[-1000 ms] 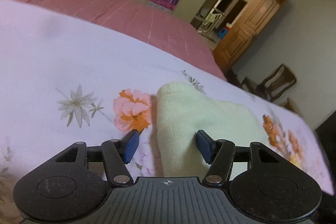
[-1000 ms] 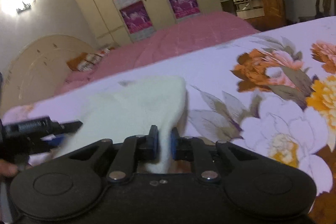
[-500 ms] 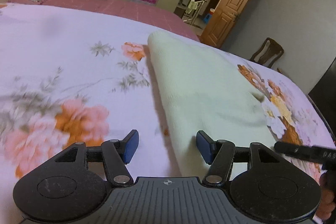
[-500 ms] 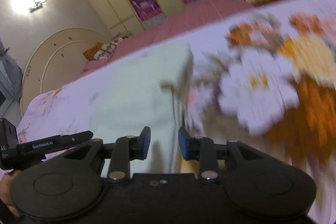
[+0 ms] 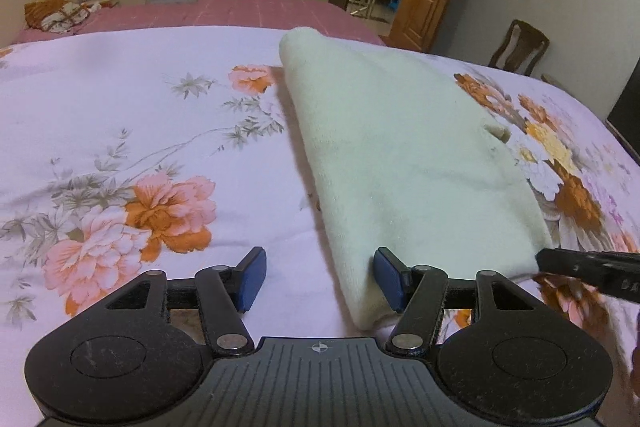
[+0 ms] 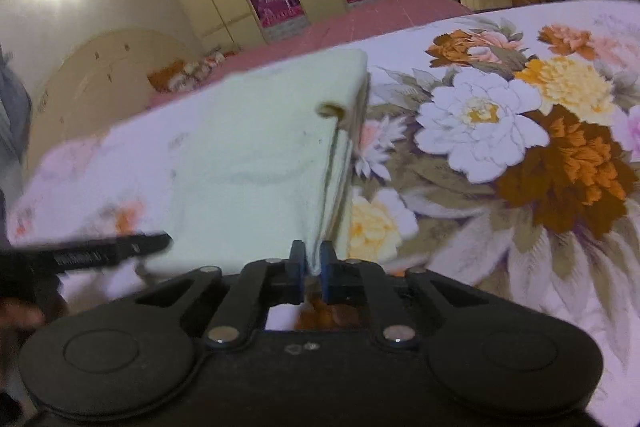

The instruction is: Fold small clothes

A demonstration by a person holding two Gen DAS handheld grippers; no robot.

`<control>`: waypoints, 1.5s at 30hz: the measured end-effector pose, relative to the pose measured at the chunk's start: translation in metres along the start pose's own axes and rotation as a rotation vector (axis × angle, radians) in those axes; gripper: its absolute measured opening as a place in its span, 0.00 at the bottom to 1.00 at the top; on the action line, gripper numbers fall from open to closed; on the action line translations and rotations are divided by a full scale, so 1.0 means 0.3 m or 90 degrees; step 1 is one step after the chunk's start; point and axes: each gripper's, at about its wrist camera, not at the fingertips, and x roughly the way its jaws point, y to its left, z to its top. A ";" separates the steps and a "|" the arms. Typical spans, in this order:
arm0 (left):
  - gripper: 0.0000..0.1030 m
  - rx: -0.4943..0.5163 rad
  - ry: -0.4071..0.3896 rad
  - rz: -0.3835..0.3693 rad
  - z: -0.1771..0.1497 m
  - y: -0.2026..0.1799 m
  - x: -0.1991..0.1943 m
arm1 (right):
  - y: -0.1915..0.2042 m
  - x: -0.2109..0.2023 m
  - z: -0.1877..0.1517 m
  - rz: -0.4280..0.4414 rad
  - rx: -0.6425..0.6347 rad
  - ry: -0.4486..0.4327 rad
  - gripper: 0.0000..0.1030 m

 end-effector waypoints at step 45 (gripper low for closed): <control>0.68 -0.224 0.012 -0.214 0.251 0.116 0.292 | -0.284 0.344 0.309 0.244 0.233 0.034 0.50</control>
